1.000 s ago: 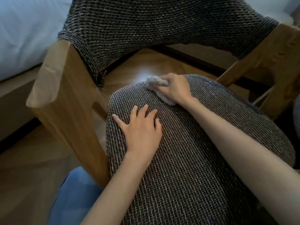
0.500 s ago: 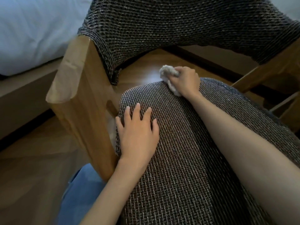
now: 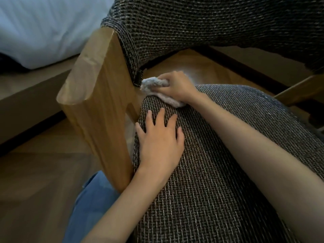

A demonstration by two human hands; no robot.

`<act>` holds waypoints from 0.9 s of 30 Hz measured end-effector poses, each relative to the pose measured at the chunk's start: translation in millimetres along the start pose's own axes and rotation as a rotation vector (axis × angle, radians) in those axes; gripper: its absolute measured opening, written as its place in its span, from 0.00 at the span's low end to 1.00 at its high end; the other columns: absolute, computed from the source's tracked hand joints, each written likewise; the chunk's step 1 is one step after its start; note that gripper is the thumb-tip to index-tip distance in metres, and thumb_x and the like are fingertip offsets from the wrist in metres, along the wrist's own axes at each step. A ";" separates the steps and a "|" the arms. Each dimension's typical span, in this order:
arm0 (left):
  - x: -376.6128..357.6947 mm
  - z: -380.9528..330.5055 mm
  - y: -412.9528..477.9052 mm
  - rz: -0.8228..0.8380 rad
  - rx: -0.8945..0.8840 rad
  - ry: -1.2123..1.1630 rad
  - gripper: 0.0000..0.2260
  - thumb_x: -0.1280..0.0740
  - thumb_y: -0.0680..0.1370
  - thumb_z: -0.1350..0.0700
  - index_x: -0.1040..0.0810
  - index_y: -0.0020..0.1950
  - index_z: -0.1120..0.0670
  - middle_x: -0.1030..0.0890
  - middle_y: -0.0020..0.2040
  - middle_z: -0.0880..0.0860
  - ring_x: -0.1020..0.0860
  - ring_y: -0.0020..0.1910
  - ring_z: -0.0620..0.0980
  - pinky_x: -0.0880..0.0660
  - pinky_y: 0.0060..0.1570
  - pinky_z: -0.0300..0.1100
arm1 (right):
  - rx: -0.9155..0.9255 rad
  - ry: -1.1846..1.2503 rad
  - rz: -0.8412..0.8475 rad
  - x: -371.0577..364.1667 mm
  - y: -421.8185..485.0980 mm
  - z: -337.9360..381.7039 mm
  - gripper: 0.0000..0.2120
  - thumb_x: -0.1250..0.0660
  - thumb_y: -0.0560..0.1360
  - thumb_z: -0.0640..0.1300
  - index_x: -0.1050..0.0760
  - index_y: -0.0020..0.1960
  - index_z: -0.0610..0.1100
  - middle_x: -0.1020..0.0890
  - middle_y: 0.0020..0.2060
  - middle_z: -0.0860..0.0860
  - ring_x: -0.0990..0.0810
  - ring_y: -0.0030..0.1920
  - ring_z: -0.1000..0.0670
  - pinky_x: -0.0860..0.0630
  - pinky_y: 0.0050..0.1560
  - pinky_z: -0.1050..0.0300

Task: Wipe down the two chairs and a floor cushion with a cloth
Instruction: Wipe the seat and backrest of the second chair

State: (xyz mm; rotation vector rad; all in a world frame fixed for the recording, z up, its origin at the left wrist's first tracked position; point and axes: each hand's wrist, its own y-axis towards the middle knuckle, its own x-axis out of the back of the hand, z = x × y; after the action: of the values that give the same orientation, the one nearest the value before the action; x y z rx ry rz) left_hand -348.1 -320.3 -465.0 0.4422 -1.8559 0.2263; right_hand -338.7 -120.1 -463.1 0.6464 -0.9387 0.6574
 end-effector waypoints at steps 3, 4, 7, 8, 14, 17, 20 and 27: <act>-0.1 0.4 -0.1 0.012 0.000 -0.015 0.22 0.51 0.82 0.44 0.39 0.75 0.45 0.44 0.78 0.50 0.51 0.77 0.55 0.49 0.72 0.62 | -0.132 -0.098 -0.025 8.3 8.1 -12.7 0.16 0.33 0.72 0.64 0.18 0.49 0.53 0.17 0.40 0.53 0.20 0.45 0.49 0.28 0.43 0.55; -0.1 0.6 -0.3 0.009 0.001 -0.017 0.22 0.51 0.82 0.44 0.39 0.75 0.45 0.44 0.78 0.50 0.51 0.77 0.55 0.50 0.72 0.62 | -0.130 -0.121 -0.023 7.2 8.9 -11.9 0.17 0.33 0.71 0.64 0.18 0.52 0.54 0.16 0.44 0.51 0.19 0.48 0.48 0.28 0.44 0.54; 0.4 -0.4 0.1 0.008 0.002 -0.014 0.22 0.50 0.82 0.45 0.38 0.75 0.46 0.42 0.77 0.50 0.50 0.77 0.56 0.49 0.72 0.63 | -0.004 -0.114 -0.016 2.2 1.4 -0.2 0.16 0.32 0.72 0.62 0.19 0.54 0.55 0.16 0.46 0.52 0.19 0.48 0.50 0.30 0.42 0.57; 0.5 -1.0 0.1 0.010 0.003 -0.010 0.21 0.50 0.82 0.45 0.38 0.75 0.46 0.42 0.77 0.51 0.50 0.77 0.56 0.49 0.72 0.63 | 0.030 -0.059 -0.017 2.4 -3.6 1.4 0.16 0.31 0.72 0.60 0.19 0.55 0.54 0.15 0.47 0.52 0.19 0.48 0.50 0.29 0.42 0.56; 1.5 -1.6 -0.1 0.017 0.000 0.004 0.22 0.50 0.81 0.45 0.38 0.75 0.46 0.41 0.77 0.51 0.49 0.77 0.56 0.47 0.71 0.63 | 0.017 -0.067 -0.087 10.7 -19.2 -9.2 0.14 0.32 0.73 0.60 0.18 0.52 0.53 0.15 0.43 0.51 0.19 0.45 0.48 0.32 0.39 0.57; 1.5 -0.6 -1.6 0.016 -0.011 0.001 0.22 0.50 0.81 0.45 0.38 0.75 0.46 0.40 0.77 0.51 0.48 0.77 0.56 0.48 0.71 0.63 | -0.293 -0.216 -0.200 30.8 -26.9 -49.0 0.13 0.34 0.74 0.57 0.20 0.54 0.52 0.16 0.46 0.47 0.19 0.48 0.44 0.28 0.43 0.53; 1.1 -0.4 -1.6 0.010 -0.011 -0.003 0.22 0.50 0.81 0.45 0.37 0.75 0.46 0.40 0.77 0.51 0.48 0.77 0.56 0.47 0.71 0.63 | -0.573 -0.284 -0.345 48.7 -45.3 -84.3 0.12 0.37 0.77 0.53 0.20 0.56 0.51 0.17 0.51 0.43 0.20 0.53 0.38 0.28 0.45 0.52; 6.7 -0.4 -8.2 0.012 -0.041 0.002 0.21 0.49 0.82 0.46 0.35 0.74 0.47 0.38 0.76 0.50 0.46 0.76 0.55 0.45 0.72 0.61 | -0.249 -0.097 -0.162 23.4 -37.3 -23.1 0.13 0.34 0.76 0.56 0.19 0.55 0.52 0.15 0.48 0.47 0.18 0.49 0.45 0.28 0.43 0.55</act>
State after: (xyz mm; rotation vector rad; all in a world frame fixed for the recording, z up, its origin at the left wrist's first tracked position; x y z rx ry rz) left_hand -346.2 -328.8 -459.1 0.4029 -1.8579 0.1964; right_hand -289.0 -121.4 -460.5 0.5286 -1.0273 0.3598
